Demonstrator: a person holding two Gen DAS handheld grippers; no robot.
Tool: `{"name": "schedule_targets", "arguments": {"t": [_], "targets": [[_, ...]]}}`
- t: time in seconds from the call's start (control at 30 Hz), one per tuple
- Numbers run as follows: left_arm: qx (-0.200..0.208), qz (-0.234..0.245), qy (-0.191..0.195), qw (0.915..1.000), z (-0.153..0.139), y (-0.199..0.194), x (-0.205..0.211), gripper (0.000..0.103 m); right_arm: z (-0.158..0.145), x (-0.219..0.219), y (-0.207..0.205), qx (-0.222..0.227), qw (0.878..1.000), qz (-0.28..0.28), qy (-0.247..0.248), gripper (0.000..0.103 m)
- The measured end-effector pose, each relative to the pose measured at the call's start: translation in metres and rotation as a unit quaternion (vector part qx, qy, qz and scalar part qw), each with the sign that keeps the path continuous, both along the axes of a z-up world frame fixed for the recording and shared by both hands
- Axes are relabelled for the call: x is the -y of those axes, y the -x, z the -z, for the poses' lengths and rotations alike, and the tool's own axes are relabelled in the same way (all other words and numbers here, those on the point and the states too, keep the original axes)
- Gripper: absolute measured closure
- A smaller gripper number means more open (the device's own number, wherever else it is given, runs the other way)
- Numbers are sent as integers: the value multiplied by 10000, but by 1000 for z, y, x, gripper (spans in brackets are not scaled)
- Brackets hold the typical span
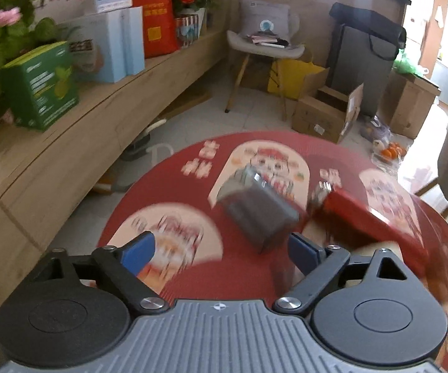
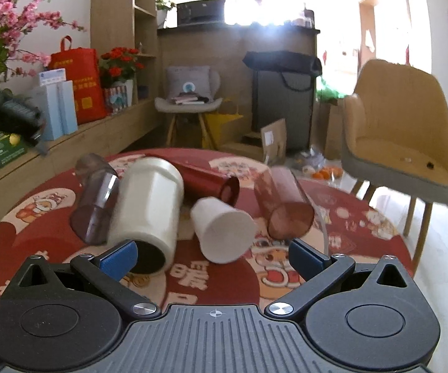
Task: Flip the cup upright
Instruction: 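Reach the left tool down and grasp the tipped dark grey translucent cup, then lift the grey cup with the left tool and rotate it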
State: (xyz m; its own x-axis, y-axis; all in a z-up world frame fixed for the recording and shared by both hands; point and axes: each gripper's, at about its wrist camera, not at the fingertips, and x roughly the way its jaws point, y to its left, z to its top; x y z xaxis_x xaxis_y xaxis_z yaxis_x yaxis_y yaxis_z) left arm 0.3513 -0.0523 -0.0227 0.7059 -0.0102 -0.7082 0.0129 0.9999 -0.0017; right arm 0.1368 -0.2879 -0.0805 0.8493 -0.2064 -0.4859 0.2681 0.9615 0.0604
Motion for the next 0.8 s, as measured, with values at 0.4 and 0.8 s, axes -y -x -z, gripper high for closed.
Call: {"name": "schedule_targets", "arguments": {"t": [0.4, 0.8], "targets": [[-567, -397, 772, 9946, 52, -96, 25, 16, 5, 14, 6, 31, 9983, -211, -541, 0], [-766, -503, 871, 9920, 79, -109, 23, 24, 4, 25, 12, 90, 9958, -188, -895, 0]]}}
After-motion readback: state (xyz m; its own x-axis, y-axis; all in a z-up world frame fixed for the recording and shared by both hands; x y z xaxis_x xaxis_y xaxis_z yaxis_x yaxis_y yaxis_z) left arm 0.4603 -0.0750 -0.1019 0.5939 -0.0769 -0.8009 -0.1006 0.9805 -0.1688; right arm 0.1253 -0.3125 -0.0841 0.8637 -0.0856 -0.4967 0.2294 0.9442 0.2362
